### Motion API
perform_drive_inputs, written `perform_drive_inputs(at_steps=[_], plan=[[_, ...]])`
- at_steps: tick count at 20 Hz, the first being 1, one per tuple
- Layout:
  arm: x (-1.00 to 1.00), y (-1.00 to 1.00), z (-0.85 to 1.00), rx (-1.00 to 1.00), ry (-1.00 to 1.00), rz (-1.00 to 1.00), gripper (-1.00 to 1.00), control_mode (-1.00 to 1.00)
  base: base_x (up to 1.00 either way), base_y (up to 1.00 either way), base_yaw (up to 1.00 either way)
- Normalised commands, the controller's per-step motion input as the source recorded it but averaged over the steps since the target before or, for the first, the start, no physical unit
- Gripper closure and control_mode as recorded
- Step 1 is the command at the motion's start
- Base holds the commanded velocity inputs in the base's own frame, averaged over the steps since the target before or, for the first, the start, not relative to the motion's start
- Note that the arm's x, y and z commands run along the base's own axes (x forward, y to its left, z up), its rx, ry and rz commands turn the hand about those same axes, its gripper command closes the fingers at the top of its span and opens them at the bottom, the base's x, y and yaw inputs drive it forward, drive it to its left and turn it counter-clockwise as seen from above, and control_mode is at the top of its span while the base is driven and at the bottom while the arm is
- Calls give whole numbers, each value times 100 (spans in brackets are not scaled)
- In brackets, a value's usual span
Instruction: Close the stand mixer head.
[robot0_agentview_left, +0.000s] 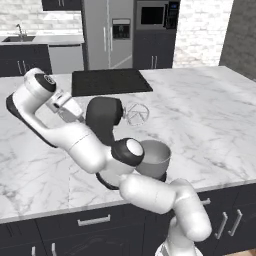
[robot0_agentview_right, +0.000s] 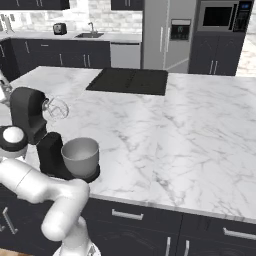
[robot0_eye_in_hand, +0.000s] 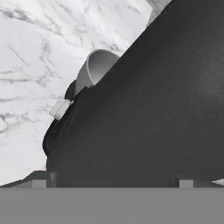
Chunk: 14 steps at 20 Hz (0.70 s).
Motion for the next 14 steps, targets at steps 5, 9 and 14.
perform_drive_inputs(at_steps=[5, 9, 14], plan=[[-9, -100, 6, 5, 0, -30, -100, -100, 0, 0, 0], [-19, -100, 6, 1, 0, -25, -100, -100, 0, 0, 0], [-53, -100, 4, 2, 0, -15, -100, -100, 0, 0, 0]])
